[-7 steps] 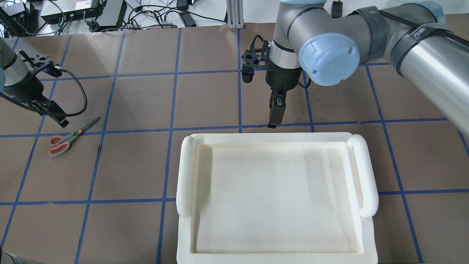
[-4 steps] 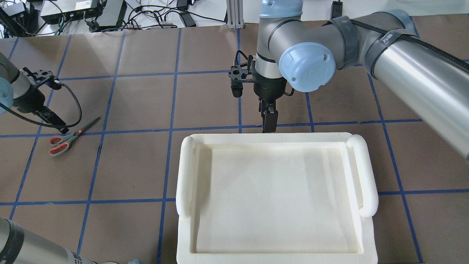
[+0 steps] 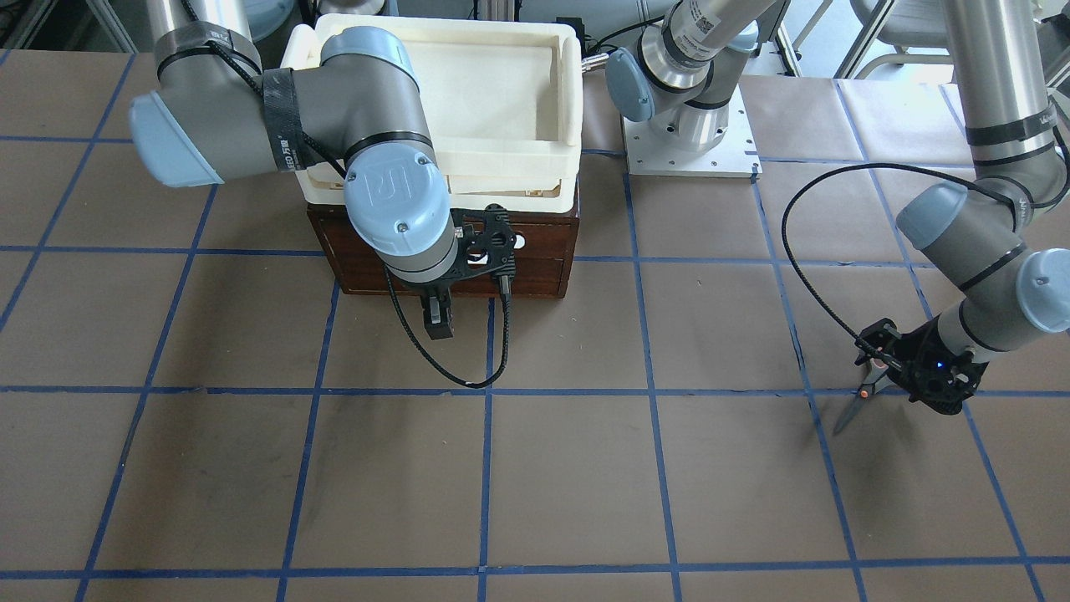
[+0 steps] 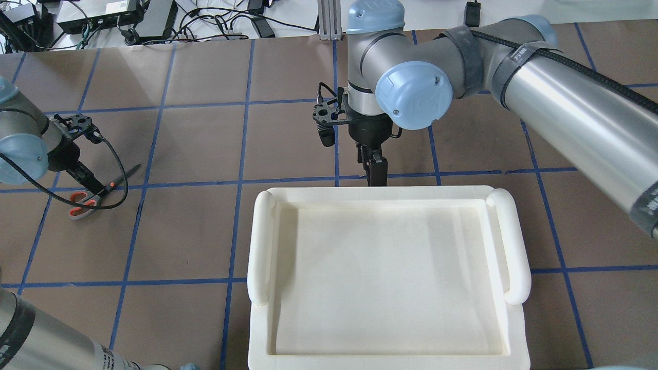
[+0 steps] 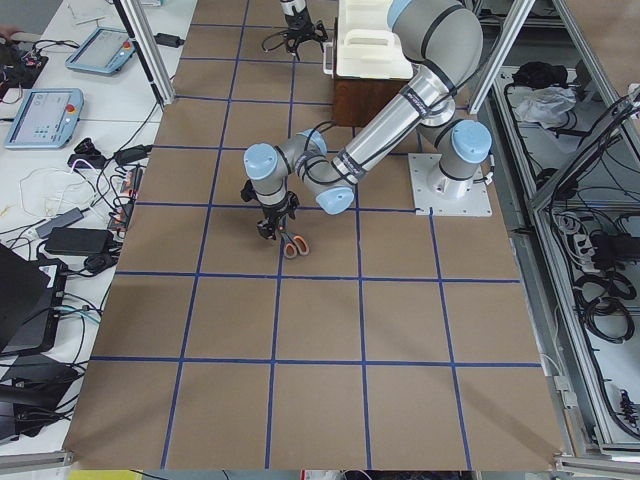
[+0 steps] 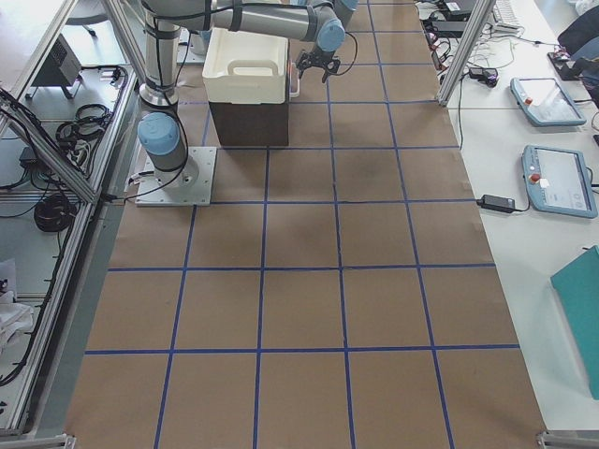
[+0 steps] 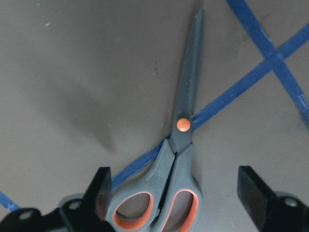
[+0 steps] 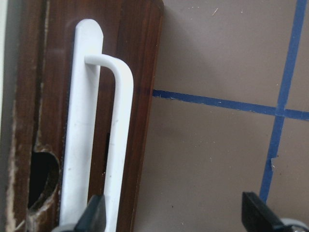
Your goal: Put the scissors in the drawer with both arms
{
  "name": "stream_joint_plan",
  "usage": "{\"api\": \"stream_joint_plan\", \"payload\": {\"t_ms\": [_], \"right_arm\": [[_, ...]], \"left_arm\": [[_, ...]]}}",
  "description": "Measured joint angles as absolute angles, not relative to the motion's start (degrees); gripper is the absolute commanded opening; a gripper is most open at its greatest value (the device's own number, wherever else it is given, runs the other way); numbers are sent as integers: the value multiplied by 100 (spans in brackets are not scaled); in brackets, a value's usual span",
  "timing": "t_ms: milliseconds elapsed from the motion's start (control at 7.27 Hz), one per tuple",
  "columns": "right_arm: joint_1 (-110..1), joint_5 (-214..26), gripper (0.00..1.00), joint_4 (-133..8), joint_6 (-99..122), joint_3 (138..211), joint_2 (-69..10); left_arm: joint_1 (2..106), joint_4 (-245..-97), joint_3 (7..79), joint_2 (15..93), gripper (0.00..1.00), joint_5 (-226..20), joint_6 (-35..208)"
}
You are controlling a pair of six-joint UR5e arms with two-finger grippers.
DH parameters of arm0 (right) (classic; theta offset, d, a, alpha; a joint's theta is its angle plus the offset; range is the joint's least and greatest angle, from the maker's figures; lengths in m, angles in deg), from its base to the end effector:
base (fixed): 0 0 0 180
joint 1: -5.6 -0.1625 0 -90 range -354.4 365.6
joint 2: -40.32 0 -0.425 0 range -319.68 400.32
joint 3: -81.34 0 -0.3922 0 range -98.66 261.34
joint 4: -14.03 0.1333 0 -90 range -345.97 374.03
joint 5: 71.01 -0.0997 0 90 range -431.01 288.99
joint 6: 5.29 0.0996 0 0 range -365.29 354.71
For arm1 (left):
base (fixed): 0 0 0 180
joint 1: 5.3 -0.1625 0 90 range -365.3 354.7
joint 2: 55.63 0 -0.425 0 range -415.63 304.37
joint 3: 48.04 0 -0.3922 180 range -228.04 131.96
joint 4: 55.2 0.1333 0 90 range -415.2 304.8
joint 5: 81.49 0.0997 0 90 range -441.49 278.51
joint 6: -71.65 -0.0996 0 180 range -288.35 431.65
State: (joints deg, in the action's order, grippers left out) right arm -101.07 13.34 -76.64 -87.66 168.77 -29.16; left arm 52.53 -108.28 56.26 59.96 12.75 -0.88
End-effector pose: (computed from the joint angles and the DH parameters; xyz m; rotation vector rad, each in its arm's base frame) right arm 0.3057 -0.5221 0.3154 -2.1778 1.8871 0.2907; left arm 0.2016 -0.5571 0.1899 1.0840 2.9408 0.1415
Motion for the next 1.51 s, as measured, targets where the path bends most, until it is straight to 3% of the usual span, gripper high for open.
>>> {"api": "stream_joint_plan", "payload": {"t_ms": [550,826,963,1101,1376,1514], "right_arm": [[-10102,1273,92,-7461,-8294,16910,-2889],[-10101,1263,88,-7463,-8232,16934,-2820],[-10101,1265,83,-7463,-8215,16949,-2791],[-10101,1281,72,-7461,-8213,16965,-2770],[-10101,1316,40,-7477,-8275,17019,-2731],[-10101,1327,40,-7483,-8290,17038,-2726]], "left_arm": [[5205,-10637,5694,6158,94,1251,-161],[5204,-10621,5662,6248,72,1240,-163],[5203,-10620,5633,6258,56,1237,-214],[5202,-10623,5610,6252,48,1235,-356],[5195,-10631,5609,6238,45,1232,-618],[5193,-10636,5615,6238,44,1229,-660]]}}
